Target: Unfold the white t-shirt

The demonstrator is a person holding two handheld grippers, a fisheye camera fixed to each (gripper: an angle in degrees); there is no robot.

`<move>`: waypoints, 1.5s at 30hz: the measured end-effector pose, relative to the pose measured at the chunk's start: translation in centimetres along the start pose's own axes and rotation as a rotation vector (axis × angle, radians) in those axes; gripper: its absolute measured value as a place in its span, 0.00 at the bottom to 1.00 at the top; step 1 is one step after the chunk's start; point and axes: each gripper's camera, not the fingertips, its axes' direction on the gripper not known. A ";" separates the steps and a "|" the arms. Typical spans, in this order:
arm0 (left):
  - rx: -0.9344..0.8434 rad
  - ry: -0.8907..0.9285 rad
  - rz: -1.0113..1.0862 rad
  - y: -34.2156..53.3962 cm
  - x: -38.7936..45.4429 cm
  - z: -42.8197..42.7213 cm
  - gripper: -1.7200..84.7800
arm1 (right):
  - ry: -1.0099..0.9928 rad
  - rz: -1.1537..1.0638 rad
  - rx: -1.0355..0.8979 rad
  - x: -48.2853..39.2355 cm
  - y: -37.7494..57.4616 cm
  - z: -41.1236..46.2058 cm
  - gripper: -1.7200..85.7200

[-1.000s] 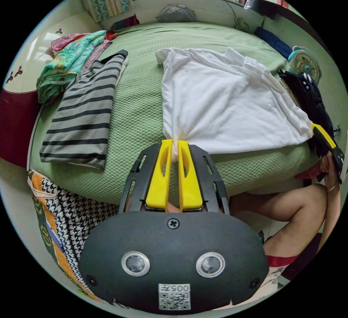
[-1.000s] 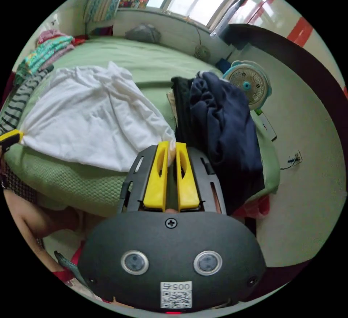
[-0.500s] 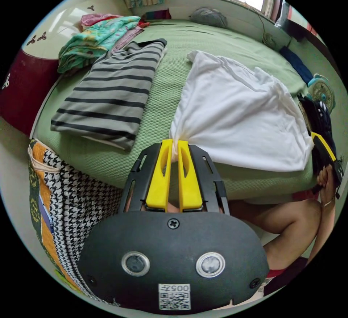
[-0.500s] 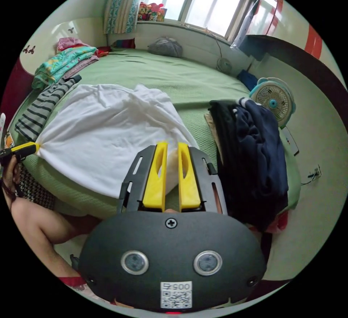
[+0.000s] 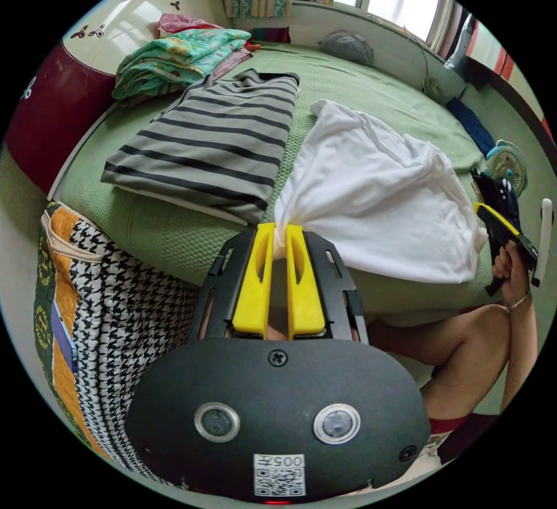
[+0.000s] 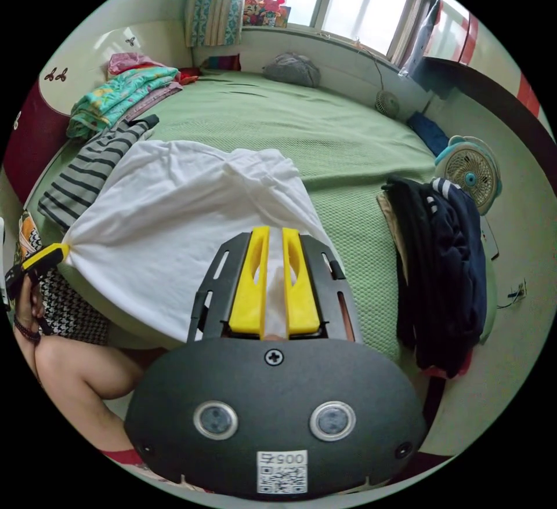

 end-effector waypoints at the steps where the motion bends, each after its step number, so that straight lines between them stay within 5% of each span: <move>1: 0.011 0.004 -0.007 0.0 -0.1 -0.3 0.08 | 0.003 0.002 -0.006 0.1 -0.1 0.1 0.02; 11: 0.004 -0.072 -0.043 -0.6 0.6 -0.8 0.07 | 0.040 0.049 -0.307 4.8 0.4 4.8 0.02; 25: 0.064 -0.034 -0.217 -0.8 -1.6 -1.8 0.02 | 0.068 0.068 -0.261 9.0 1.6 4.7 0.01; 45: 0.017 -0.099 0.100 -6.2 7.1 2.1 0.02 | -0.078 -0.057 0.031 2.5 -2.6 1.9 0.10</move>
